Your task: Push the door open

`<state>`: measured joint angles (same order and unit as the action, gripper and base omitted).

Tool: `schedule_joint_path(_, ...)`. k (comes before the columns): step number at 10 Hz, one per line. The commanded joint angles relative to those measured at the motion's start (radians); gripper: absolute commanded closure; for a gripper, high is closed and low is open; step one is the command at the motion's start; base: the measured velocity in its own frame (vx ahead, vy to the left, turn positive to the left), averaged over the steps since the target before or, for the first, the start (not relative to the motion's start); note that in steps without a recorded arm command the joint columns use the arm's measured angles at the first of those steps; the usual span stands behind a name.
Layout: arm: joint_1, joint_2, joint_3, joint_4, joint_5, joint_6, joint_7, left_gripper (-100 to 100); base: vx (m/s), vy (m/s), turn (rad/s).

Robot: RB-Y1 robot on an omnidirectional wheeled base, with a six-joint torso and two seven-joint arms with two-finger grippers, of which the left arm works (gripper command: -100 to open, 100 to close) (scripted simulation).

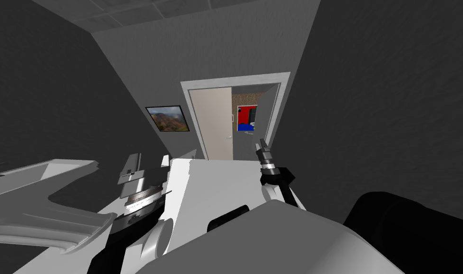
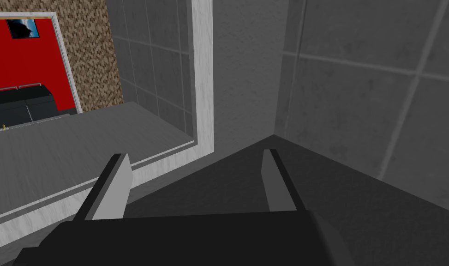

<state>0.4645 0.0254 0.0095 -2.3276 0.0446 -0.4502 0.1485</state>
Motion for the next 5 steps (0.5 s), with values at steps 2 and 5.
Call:
schedule_joint_path(2, -0.006, 0.01, 0.028, 0.035, -0.031, -0.025, 0.016, -100, 0.145, -0.006, -0.056)
schedule_joint_path(5, -0.015, 0.022, 0.074, 0.092, -0.08, -0.064, 0.042, -100, 0.184, -0.025, -0.055)
